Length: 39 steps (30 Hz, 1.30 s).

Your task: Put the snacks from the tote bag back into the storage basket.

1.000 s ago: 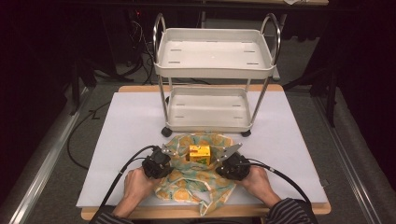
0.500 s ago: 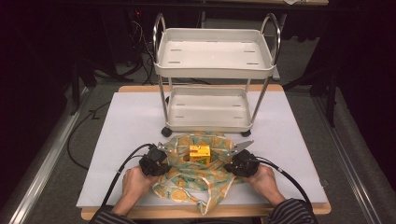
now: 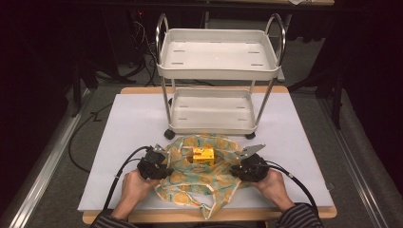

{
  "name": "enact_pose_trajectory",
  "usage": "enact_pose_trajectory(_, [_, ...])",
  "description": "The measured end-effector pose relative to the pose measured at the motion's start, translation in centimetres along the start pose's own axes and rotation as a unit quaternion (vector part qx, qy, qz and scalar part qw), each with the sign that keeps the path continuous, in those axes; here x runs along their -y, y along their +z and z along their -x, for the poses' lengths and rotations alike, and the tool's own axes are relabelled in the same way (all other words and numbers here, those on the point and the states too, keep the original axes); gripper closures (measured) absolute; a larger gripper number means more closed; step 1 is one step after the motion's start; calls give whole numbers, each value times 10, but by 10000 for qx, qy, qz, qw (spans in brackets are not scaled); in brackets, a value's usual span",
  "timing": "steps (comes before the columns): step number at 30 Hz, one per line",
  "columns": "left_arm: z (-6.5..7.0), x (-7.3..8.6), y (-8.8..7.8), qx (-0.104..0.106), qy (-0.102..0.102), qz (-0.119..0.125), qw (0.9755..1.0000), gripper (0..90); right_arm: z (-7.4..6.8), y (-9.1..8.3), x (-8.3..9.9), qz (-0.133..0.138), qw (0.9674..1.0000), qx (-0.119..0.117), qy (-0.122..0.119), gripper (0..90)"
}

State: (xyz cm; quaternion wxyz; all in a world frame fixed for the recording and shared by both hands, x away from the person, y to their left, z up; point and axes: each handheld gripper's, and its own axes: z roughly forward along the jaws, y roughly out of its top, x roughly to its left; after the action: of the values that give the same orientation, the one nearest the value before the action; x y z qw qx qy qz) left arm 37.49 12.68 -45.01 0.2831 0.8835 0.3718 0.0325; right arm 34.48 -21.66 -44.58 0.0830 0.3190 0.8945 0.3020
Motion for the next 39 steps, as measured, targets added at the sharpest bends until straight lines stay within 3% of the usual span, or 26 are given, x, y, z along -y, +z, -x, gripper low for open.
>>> enact_pose_trajectory(6, [1,1,-10,21,-38,302,9995,614,-3,-25,-1,632,9980,38,-7,699])
enact_pose_trajectory(13, [4,1,-20,18,-7,561,9984,544,-2,-46,-2,1225,9923,150,50,676])
enact_pose_trajectory(21, [5,3,-28,25,13,798,9968,532,3,-57,-2,1457,9878,514,207,681])
enact_pose_trajectory(27, [6,4,-40,101,-42,1211,9926,541,11,-38,-6,953,9936,565,213,802])
enact_pose_trajectory(30, [4,4,-40,23,-71,1206,9927,569,14,-25,-7,707,9959,522,207,856])
enact_pose_trajectory(35, [1,-2,-25,-140,7,705,9974,792,16,-6,-7,300,9979,531,218,886])
enact_pose_trajectory(39, [-3,-6,-4,-214,46,222,9995,891,20,6,-5,103,9981,569,200,898])
